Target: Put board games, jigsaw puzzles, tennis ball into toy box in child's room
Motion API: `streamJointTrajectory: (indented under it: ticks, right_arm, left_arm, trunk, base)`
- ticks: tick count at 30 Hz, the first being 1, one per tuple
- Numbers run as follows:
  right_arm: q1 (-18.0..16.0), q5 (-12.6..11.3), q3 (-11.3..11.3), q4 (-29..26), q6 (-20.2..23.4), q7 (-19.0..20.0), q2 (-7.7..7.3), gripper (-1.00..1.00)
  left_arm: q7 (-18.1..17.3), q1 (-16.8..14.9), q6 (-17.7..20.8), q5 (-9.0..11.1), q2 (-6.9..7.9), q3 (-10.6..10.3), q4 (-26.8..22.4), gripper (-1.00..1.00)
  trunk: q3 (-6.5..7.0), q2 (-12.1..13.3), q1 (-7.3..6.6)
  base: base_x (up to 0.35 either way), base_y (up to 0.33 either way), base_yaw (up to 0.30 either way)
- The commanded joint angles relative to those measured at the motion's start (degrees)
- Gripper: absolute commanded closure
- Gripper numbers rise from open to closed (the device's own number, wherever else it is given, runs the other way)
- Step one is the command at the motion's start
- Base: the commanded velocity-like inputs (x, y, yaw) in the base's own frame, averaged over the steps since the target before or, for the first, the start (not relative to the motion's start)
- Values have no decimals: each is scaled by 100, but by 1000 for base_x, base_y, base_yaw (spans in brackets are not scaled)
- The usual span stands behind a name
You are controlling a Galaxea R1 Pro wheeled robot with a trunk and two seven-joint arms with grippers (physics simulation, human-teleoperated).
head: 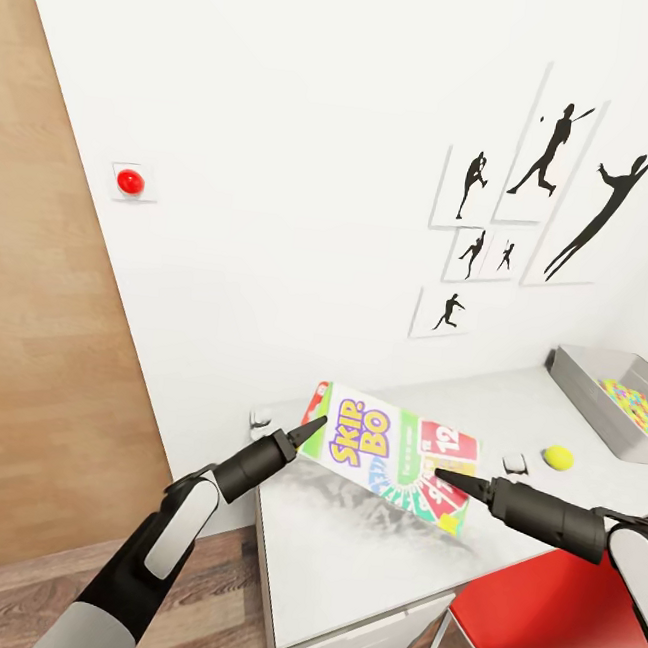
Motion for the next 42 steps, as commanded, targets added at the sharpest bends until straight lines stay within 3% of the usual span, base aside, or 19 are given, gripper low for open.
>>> streamJointTrajectory:
  ticks: [1, 35, 36, 42]
  right_arm:
    - [-5, 53, -8, 1, 25, 34, 0, 100]
    - [2, 45, -33, 1, 25, 43, -1, 100]
    - [2, 45, -32, 1, 25, 43, -1, 100]
    - [4, 47, -46, -4, 25, 47, -1, 100]
  left_arm:
    - [1, -5, 54, 59, -2, -1, -2, 100]
    - [-22, -5, 54, 82, 15, 14, -9, 100]
    - [-22, -5, 52, 83, 15, 14, -9, -100]
    - [-22, 8, 47, 82, 20, 18, -9, -100]
  trunk:
    - [-12, -12, 3]
    - [-12, -12, 3]
    - [-12, -12, 3]
    - [-12, -12, 3]
  base:
    - [0, 0, 0]
    - [0, 0, 0]
    - [0, 0, 0]
    - [0, 0, 0]
